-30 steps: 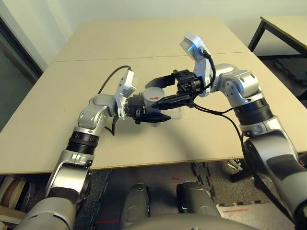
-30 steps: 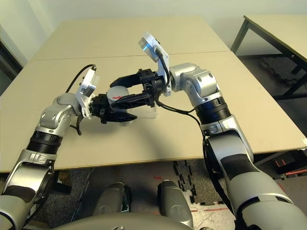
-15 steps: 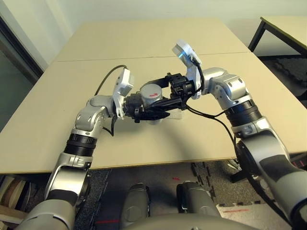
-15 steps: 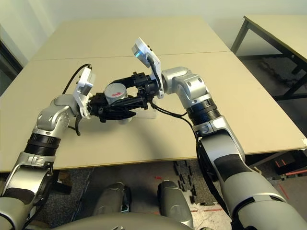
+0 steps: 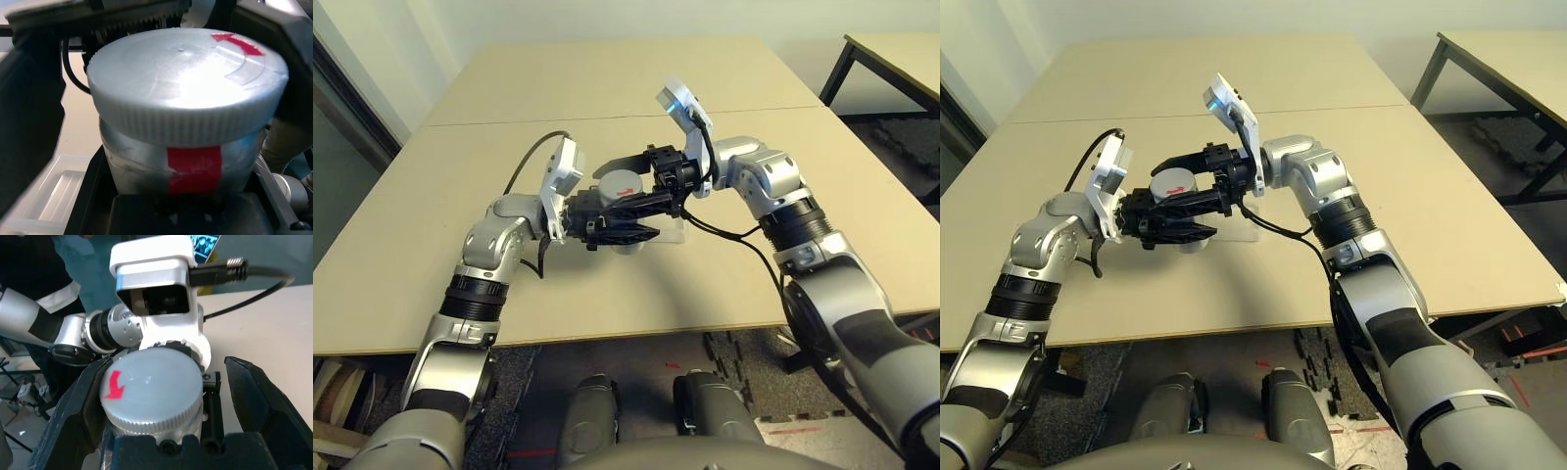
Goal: Pour the medicine from the bottle into the box.
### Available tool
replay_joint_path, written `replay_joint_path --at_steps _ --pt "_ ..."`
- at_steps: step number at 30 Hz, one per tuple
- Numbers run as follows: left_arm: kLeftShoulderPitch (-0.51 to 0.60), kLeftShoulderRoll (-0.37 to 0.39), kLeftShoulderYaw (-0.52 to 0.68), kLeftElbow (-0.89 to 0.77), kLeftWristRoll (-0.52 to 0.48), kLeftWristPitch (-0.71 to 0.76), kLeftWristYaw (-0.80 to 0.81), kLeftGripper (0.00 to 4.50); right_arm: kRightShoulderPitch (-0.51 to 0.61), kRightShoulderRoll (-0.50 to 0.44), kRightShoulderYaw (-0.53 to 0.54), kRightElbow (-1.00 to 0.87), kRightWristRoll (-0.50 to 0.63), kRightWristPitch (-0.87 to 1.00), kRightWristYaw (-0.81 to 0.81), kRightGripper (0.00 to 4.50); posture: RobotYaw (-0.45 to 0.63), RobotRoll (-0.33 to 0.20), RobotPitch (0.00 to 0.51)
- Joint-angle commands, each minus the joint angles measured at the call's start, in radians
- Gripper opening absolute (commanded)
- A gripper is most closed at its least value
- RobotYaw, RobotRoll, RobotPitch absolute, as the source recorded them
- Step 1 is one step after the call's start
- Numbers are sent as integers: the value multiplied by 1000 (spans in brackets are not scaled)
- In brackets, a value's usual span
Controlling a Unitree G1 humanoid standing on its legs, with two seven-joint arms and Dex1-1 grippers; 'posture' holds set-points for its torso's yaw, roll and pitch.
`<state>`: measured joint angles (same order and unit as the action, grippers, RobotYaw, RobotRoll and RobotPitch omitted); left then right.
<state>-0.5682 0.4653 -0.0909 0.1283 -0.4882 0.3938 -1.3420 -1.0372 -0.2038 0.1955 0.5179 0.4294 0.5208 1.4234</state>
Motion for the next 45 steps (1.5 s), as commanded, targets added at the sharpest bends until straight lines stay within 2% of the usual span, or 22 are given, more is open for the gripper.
replay_joint_path --at_steps 1,16,20,29,38,45 --pt "18 16 -4 -20 -5 -8 -16 2608 -19 -38 -54 12 20 15 5 4500 -17 0 20" --pt "18 52 26 -13 -14 -12 -20 2608 58 -223 -100 -27 19 45 19 4500 -35 0 21" --pt "18 56 33 -7 -15 -16 -14 2608 77 -245 -107 -102 46 89 16 4500 -40 0 21" --pt "11 43 46 7 -14 -20 -2 2608 77 -149 -70 -213 47 83 -51 4500 -35 0 19" --pt "13 38 56 10 -14 -24 17 2608 36 -52 -16 -160 -33 -46 -96 4500 -23 0 21" --pt "16 33 59 5 -16 -20 26 2608 28 -12 1 -137 -53 -85 -102 4500 -21 0 23"
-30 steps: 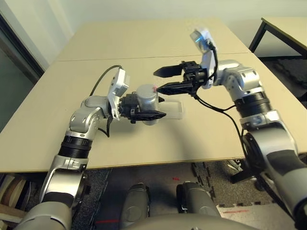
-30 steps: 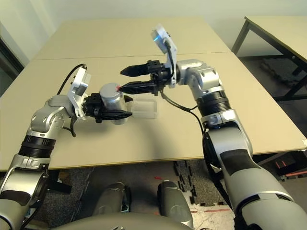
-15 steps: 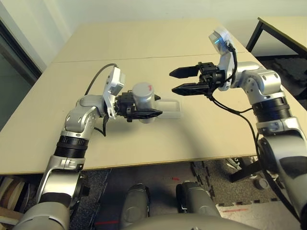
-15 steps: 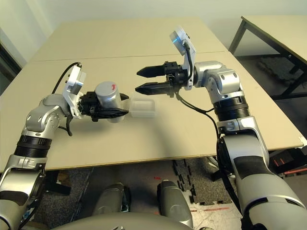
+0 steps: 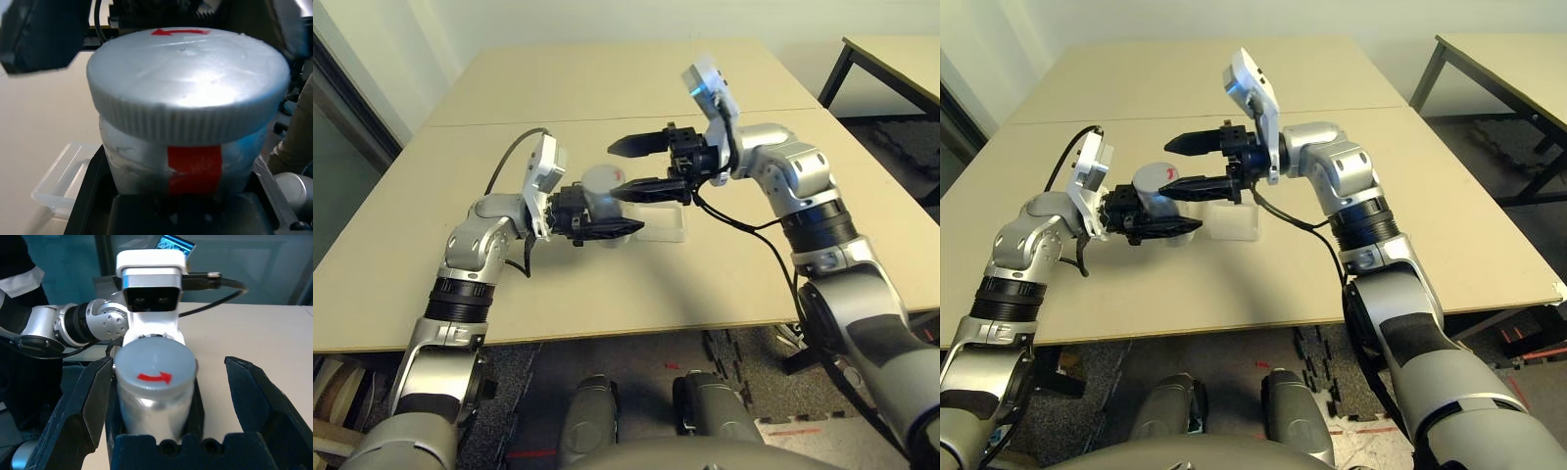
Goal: Pour the medicine from the bottle into the box.
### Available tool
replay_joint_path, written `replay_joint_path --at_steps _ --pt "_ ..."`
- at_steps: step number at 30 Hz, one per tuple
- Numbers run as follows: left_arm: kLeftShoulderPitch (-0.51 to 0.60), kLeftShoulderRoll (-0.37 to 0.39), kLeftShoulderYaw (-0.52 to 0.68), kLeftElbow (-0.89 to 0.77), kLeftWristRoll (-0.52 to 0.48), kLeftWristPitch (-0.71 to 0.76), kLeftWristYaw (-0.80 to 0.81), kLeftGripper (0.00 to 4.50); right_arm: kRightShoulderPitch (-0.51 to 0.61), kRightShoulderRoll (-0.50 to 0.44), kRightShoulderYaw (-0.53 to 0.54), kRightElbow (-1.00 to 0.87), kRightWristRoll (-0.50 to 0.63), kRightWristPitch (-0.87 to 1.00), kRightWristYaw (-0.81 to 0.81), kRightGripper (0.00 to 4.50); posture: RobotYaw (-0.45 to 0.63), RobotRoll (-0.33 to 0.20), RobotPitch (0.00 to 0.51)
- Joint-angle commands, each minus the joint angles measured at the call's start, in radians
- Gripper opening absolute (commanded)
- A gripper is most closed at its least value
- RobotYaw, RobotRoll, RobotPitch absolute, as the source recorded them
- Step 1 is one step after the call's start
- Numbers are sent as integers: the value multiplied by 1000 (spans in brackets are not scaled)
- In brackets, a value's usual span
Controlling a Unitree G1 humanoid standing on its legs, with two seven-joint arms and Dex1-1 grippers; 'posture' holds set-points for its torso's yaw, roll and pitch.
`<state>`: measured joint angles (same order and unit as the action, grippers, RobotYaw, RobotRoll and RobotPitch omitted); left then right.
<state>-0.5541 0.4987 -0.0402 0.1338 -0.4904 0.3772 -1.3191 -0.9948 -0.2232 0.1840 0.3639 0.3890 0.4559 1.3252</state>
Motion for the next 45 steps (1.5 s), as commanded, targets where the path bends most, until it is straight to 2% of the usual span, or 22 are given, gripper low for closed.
replay_joint_path --at_steps 1,17,28,37,45 --pt "3 -1 9 -2 -14 -3 4 2608 -16 14 13 20 -15 -22 -6 4500 -20 0 23" --pt "9 -12 4 2 -8 -7 13 2608 -39 75 16 43 -29 -32 -14 4500 -16 0 23" --pt "14 -20 1 -7 -13 -6 13 2608 -76 94 4 182 -68 -105 -42 4500 -13 0 22" --pt "12 -9 9 -14 -22 2 18 2608 -99 44 -18 269 -81 -150 -21 4500 -17 0 26" --pt "2 2 22 -6 -25 4 14 2608 -88 -70 -53 286 -75 -156 2 4500 -23 0 24"
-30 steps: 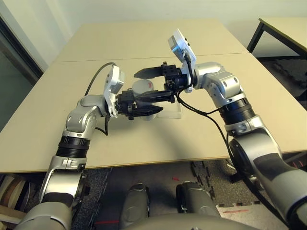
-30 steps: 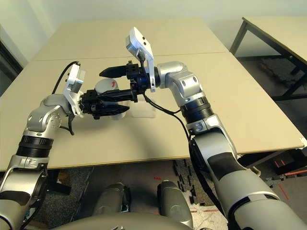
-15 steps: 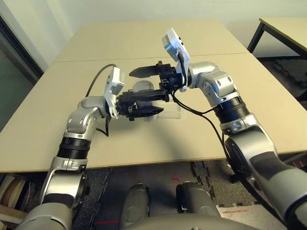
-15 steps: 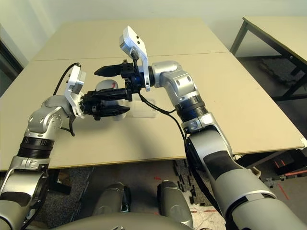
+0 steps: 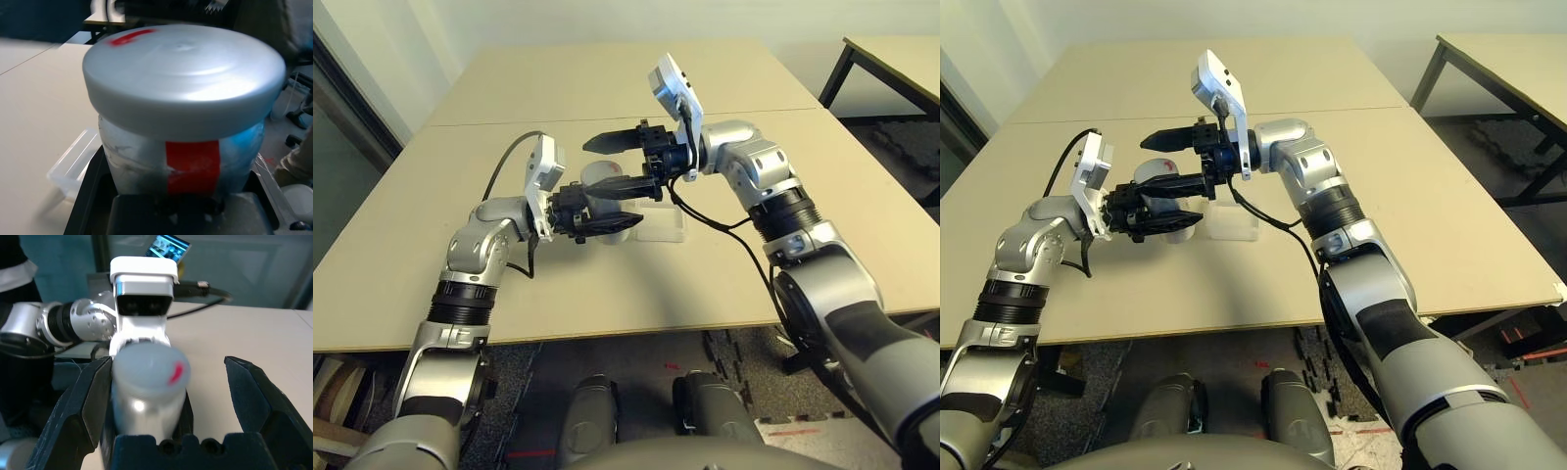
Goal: Pour the medicine from the bottle into the box.
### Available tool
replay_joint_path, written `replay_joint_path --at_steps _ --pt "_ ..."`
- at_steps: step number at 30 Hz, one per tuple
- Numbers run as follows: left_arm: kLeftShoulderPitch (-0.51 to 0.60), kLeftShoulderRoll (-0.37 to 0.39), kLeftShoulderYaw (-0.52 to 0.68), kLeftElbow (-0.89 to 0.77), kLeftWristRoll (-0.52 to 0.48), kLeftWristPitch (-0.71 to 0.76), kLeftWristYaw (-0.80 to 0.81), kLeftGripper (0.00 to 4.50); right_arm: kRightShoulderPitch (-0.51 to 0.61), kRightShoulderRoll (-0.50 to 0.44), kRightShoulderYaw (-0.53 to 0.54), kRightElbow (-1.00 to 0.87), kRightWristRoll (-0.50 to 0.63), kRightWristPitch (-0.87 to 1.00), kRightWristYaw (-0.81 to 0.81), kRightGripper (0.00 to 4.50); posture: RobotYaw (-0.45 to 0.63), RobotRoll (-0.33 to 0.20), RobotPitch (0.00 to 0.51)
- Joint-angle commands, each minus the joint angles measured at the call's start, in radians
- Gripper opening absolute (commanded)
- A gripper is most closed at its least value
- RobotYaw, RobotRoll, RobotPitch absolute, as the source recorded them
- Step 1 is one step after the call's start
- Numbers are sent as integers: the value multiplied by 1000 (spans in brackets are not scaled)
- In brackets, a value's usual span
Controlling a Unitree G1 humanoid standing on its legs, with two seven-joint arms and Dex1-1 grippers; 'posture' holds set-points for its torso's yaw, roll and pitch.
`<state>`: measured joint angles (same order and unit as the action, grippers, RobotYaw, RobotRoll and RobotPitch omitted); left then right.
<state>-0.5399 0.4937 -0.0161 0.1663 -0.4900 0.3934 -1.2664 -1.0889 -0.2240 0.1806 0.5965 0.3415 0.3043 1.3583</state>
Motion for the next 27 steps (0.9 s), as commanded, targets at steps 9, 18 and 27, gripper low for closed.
replay_joint_path --at_steps 9,18,27 --pt "-8 22 16 -41 -33 -10 -42 2608 -14 -245 -125 209 -66 -75 -45 4500 -33 0 24" --pt "-15 25 13 -32 -33 -8 -47 2608 15 -214 -146 49 -6 29 -35 4500 -39 0 27" --pt "-20 17 6 -7 -23 -20 -52 2608 50 -132 -100 -166 41 160 -31 4500 -41 0 26"
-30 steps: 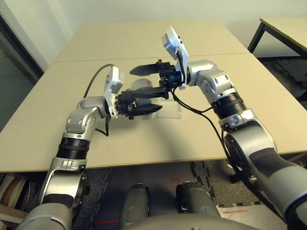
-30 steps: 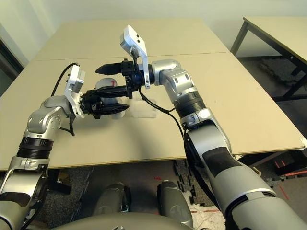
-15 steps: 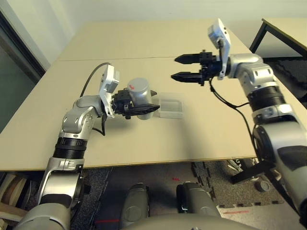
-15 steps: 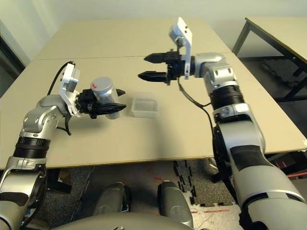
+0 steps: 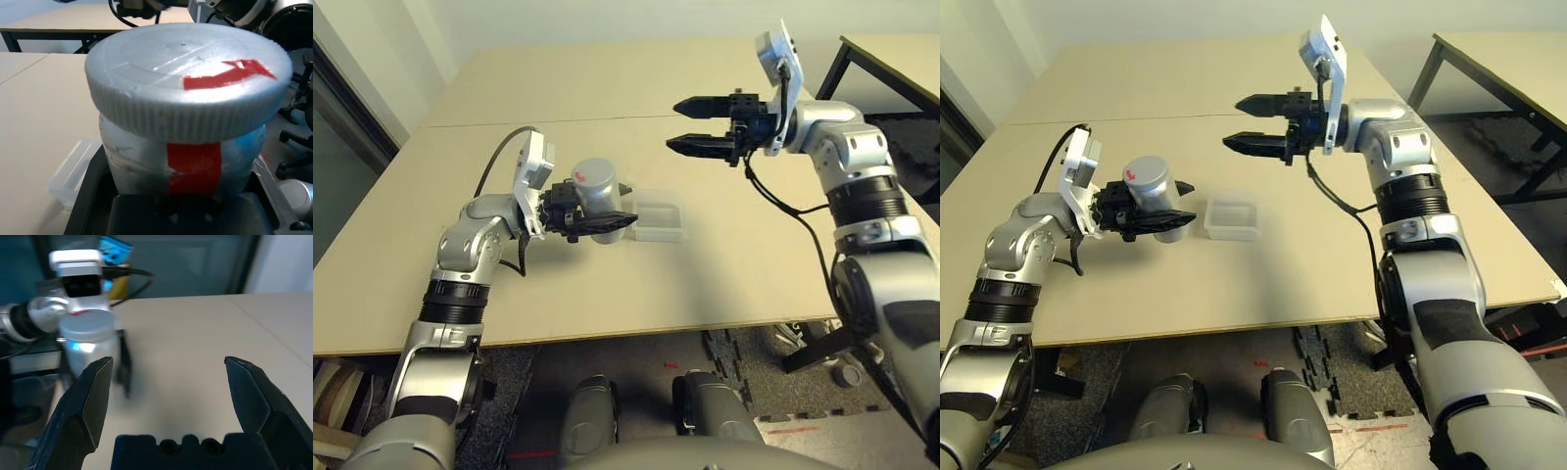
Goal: Pour the medicine from the bottle into the box.
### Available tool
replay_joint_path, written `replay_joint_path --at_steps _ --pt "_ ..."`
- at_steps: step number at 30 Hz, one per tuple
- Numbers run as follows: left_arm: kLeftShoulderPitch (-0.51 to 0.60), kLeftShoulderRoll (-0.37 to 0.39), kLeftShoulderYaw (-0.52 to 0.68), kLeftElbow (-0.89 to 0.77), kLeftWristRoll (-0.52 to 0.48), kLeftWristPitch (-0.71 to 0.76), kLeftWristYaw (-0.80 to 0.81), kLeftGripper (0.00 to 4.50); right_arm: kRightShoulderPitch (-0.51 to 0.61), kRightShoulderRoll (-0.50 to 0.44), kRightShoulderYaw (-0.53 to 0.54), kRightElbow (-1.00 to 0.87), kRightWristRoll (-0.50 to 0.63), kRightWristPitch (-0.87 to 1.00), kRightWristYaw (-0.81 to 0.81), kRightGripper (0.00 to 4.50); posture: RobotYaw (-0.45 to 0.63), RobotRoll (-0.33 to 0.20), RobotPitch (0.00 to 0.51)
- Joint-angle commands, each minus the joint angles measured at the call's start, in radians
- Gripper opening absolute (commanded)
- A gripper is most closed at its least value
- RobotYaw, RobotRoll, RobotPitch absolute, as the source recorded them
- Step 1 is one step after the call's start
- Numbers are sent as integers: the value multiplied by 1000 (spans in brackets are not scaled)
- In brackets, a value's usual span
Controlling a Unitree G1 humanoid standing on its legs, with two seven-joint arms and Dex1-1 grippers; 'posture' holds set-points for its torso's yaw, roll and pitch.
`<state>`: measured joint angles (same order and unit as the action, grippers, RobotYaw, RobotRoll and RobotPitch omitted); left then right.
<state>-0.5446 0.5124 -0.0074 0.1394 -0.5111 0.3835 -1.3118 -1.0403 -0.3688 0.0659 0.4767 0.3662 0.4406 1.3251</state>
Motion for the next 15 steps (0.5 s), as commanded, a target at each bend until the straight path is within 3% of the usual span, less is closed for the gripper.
replay_joint_path --at_steps 1,15 --pt "-16 -4 -5 22 -1 -11 -7 2608 -1 22 21 -59 22 34 6 4500 -41 0 27" --pt "-16 -11 -14 41 6 -26 -4 2608 -1 85 94 -155 54 104 46 4500 -33 0 30"
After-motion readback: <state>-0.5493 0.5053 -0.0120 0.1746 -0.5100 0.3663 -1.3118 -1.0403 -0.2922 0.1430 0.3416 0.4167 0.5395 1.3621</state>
